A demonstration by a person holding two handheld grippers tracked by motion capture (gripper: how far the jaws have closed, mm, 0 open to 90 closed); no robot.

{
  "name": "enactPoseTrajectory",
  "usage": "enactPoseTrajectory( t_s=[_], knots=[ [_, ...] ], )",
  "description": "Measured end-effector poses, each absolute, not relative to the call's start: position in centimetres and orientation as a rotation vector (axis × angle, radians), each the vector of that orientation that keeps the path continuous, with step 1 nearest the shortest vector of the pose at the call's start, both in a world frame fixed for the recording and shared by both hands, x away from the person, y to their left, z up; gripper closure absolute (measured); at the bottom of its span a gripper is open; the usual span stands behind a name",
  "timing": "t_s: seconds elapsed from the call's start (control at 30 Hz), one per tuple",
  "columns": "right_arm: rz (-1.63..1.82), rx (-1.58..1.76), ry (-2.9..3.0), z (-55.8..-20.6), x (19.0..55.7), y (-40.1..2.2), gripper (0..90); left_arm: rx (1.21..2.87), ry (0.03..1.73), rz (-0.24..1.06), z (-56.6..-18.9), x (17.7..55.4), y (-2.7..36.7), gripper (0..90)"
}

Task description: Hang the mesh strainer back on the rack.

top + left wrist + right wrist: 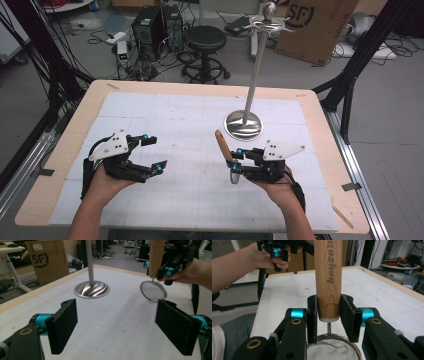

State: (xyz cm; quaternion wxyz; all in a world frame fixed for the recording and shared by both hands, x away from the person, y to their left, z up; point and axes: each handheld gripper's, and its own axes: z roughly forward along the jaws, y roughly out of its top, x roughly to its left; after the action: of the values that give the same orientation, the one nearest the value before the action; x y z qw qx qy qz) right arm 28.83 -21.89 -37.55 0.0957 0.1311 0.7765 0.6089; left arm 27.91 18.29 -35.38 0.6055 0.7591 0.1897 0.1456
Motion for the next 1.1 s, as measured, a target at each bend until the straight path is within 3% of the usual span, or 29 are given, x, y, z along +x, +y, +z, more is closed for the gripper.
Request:
enactPoseTrajectory(
  t_s=[1.1],
  knots=[
    [1.872,0.270,2.334,-35.3,29.6,-17.8,68.0,1.697,0.287,0.210,-31.0,28.8,11.4,21.6]
  ],
)
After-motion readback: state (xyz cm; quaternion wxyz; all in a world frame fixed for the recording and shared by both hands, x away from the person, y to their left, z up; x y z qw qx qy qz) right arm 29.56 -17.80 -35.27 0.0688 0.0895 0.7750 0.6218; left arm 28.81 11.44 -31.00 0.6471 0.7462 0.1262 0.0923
